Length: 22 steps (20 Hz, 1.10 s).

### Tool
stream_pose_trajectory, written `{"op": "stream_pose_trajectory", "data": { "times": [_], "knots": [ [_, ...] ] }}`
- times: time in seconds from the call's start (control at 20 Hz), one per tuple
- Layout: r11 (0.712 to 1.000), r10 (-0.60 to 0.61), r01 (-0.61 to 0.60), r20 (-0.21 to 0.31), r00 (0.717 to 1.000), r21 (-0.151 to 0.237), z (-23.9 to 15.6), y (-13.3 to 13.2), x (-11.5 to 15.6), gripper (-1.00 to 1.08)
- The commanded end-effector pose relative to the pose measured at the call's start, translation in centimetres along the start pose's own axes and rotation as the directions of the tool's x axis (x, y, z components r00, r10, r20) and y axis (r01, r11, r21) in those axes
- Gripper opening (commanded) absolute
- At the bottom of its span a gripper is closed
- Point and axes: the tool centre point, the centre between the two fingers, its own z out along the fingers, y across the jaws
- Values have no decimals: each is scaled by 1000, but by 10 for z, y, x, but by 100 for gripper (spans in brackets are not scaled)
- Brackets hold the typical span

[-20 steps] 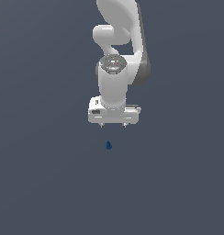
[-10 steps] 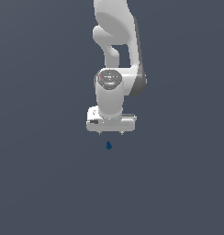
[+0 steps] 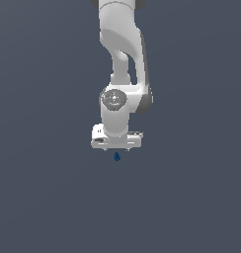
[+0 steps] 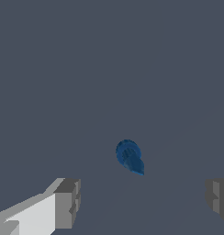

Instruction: Pick up the object and move it to a goal position.

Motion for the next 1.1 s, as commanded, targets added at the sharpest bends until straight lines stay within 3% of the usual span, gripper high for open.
{"op": "stream_pose_trajectory", "data": {
  "times": [0.0, 0.9, 0.95, 1.05],
  "knots": [
    [1000, -2, 2, -2, 1000, 0, 2, 1, 1, 100],
    [1000, -2, 2, -1, 1000, 0, 52, 1, 1, 100],
    [1000, -2, 2, -1, 1000, 0, 52, 1, 1, -100],
    [1000, -2, 2, -1, 1000, 0, 52, 1, 1, -100]
  ]
}}
